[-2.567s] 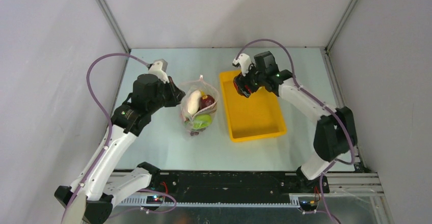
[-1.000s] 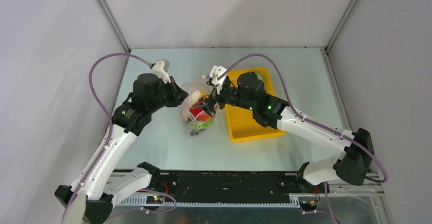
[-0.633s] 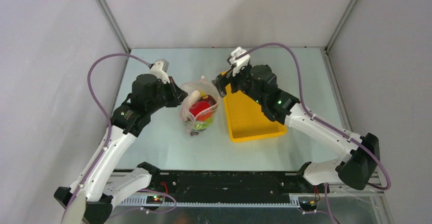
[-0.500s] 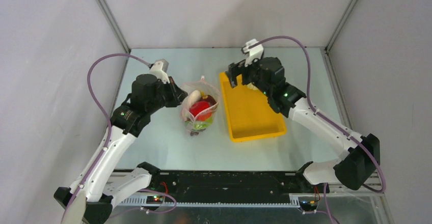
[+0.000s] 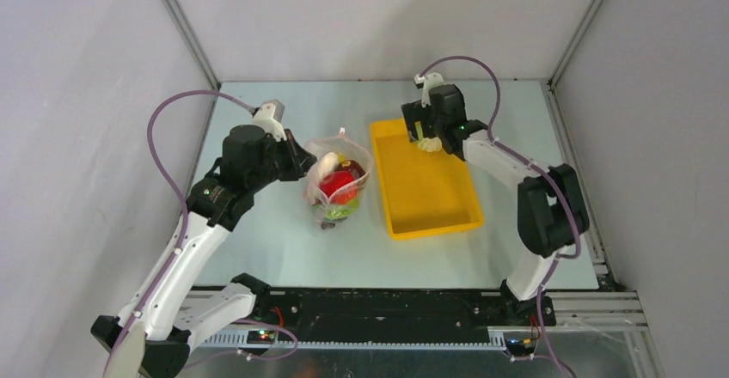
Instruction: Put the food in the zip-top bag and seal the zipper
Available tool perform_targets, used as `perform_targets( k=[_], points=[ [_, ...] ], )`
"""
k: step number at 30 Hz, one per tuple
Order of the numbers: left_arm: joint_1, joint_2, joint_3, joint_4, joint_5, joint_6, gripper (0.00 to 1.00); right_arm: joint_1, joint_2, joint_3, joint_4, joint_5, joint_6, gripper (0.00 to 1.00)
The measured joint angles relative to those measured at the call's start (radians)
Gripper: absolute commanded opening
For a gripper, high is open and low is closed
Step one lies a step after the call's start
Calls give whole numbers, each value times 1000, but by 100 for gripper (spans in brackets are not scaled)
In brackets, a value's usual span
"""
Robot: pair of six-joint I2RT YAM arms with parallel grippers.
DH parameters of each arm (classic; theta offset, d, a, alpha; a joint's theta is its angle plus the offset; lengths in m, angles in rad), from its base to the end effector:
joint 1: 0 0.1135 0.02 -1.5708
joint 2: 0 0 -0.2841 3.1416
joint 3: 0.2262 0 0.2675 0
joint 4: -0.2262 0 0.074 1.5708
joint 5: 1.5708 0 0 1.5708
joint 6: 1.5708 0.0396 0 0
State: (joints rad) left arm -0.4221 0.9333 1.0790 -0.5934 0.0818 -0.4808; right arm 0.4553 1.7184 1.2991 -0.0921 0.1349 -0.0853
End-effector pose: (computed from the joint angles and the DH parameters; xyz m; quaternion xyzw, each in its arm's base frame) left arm 0.1833 -0.0859 0.3899 -0.0030 0.8460 -0.2633 0.4637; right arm 0.3823 0.1812 0.2878 -0.1971 0.8388 0.0356 0.5062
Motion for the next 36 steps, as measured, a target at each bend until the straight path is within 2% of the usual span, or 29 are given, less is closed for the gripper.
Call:
perform_targets(
  k=[9,17,25,32,34,36],
  points=[
    [0,3,0,0,0,0,0,-23,218,205,-106,86,54,100],
    [0,3,0,0,-3,2,0,-23,288,228,-152,120,90,100],
    [0,3,0,0,-11,2,0,-24,384,338,-203,201,111,99],
    [0,3,0,0,-24,1,0,-23,409,363,-229,258,138,89],
    [0,3,0,0,-25,1,0,-19,410,364,-234,268,143,81],
    [0,3,0,0,-25,1,0,-15,410,364,-240,279,150,67]
  ],
)
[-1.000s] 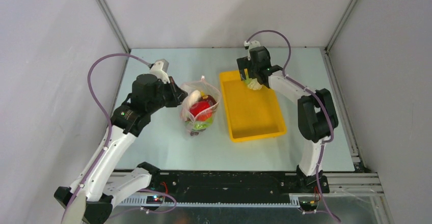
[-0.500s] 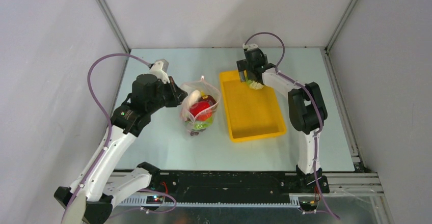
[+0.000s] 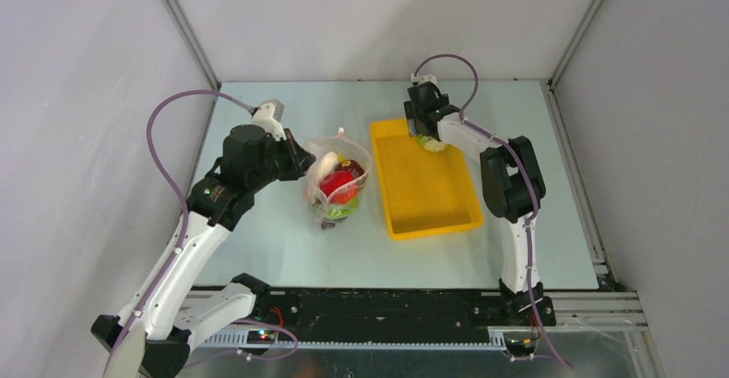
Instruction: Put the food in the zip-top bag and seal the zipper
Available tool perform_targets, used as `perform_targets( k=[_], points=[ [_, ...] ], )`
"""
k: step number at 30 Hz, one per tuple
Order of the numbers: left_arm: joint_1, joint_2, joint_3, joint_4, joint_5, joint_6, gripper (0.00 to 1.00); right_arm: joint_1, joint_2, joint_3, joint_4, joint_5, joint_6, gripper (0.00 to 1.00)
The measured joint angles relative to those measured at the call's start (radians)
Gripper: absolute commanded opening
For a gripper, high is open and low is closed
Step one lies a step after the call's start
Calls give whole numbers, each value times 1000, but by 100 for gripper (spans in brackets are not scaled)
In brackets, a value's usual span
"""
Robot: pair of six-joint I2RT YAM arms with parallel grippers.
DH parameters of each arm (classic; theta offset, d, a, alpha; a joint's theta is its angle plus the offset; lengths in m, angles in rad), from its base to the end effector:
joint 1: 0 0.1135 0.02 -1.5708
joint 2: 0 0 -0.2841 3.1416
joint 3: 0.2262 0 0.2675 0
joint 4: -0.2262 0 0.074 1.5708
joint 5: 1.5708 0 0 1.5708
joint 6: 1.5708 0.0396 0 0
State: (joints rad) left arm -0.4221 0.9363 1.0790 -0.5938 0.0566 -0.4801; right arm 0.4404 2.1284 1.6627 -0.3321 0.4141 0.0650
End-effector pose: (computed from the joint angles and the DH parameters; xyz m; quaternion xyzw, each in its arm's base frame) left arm 0.1845 -0.0853 0.3893 -0.0095 0.8471 -0.2530 0.4673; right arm 0.4656 0.2018 0.2122 -0.0930 0.9050 -0.0921 0.4048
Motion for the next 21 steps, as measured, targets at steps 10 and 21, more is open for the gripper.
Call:
perform_targets(
  k=[10,21],
  points=[
    [0,-2,0,0,-1,-1,0,32,-3,-4,-34,91,40,12],
    [0,-4,0,0,-1,-2,0,84,-199,-111,-74,105,39,5]
  ],
)
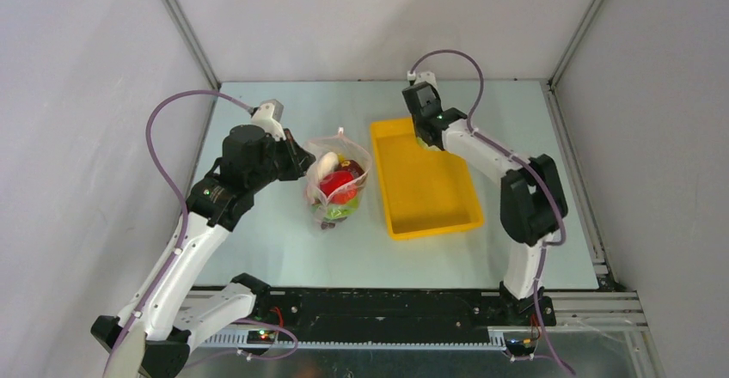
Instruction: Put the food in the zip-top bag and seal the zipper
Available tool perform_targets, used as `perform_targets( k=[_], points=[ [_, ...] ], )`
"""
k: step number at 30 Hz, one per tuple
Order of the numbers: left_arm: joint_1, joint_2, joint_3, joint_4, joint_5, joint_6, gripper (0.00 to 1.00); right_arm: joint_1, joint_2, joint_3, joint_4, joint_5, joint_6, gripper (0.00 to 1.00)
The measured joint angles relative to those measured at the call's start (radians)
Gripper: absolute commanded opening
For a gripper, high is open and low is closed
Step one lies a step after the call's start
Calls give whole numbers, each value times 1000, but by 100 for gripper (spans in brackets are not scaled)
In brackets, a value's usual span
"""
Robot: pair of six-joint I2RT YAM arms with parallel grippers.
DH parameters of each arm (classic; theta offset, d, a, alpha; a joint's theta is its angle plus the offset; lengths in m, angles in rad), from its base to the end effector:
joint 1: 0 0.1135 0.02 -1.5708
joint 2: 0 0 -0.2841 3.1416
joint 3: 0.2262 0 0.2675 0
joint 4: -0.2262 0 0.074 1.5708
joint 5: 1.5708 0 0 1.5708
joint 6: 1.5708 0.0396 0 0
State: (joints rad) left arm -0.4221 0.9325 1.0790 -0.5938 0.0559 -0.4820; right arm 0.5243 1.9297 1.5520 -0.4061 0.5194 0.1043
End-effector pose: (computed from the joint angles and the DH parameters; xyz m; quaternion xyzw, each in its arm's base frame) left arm 0.1836 -0.0849 0.3900 -0.0104 0.8461 -0.2539 0.4686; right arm 0.4089 0.2138 0.2626 -0.0898 0.8935 -0.1110 0.4257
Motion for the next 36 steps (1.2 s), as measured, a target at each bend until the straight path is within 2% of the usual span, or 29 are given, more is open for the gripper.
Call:
perform_targets(
  k=[5,9,13,16,21,26,31,36],
  points=[
    [0,0,0,0,0,-6,0,63,-181,-13,-7,-14,-11,5],
    [0,0,0,0,0,-8,0,126,-373,-59,35,-101,-16,6],
    [0,0,0,0,0,-8,0,206,-600,-149,140,-309,-5,6],
    [0,0,0,0,0,-8,0,247,-679,-164,206,-465,15,6],
    [0,0,0,0,0,-8,0,318,-679,-164,302,-658,42,8],
    [0,0,0,0,0,-8,0,364,-596,-177,340,-735,63,9],
    [0,0,0,0,0,-9,0,382,-503,-182,348,-733,75,13],
    [0,-2,0,0,-2,-14,0,419,-429,-165,296,-641,49,24]
  ],
)
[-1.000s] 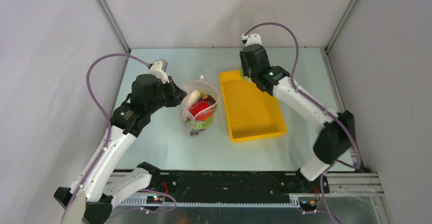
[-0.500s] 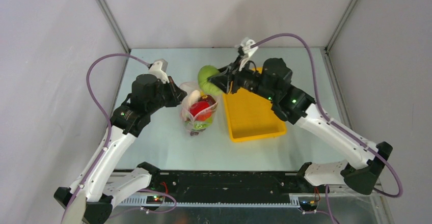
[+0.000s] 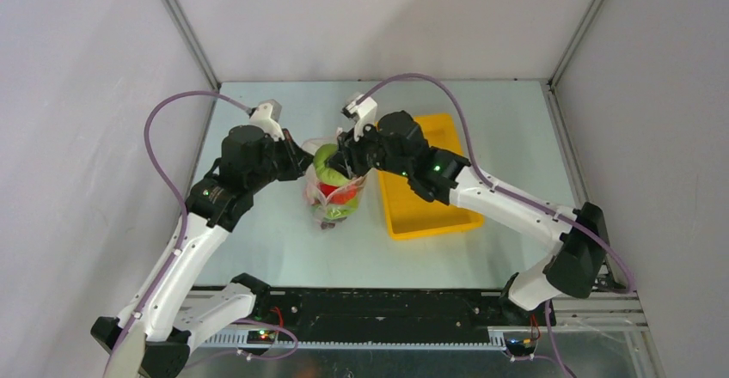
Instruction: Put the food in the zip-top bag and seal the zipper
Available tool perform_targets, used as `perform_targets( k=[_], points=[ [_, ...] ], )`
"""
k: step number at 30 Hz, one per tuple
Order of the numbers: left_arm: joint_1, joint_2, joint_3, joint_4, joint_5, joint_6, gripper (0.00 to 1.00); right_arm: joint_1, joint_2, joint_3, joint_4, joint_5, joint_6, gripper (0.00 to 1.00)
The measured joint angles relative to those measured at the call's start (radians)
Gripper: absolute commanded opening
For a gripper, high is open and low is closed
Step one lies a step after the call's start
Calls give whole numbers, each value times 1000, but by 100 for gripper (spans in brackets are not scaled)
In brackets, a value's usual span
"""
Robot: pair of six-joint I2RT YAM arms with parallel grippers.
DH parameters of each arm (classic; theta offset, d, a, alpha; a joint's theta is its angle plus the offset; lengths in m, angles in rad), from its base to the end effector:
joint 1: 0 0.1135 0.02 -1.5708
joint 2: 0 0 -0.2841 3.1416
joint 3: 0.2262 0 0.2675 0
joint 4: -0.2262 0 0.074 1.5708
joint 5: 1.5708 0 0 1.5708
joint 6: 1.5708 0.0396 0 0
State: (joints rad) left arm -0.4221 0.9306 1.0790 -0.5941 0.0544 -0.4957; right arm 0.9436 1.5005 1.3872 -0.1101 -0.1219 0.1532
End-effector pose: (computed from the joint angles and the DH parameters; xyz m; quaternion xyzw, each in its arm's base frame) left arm 0.1831 -0.0846 0.3903 -0.0166 0.8455 -0.2568 0.4678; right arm 0.2170 0.3075 0.4019 -0.3354 0.7053 0.3653 0.5066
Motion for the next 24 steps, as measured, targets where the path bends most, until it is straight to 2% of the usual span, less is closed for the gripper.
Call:
perform_targets(
  k=[6,12,16,18,19,22,24],
  points=[
    [7,-11,-4,-8,-11,0,0,80,64,59,-81,172,-74,37],
    [13,-19,-4,-7,-27,-1,0,154,180,204,-181,407,-147,41],
    [10,-26,-4,-7,-11,-2,0,174,253,247,-208,528,-166,55],
    [9,-27,-4,-7,2,-2,0,177,284,270,-214,579,-165,65],
    [9,-27,-4,-7,2,0,0,178,291,277,-216,593,-164,74],
    [13,-29,-4,-7,-8,0,0,178,315,309,-246,663,-154,86],
    [13,-30,-4,-7,-14,0,0,178,320,315,-260,682,-150,98]
  ],
)
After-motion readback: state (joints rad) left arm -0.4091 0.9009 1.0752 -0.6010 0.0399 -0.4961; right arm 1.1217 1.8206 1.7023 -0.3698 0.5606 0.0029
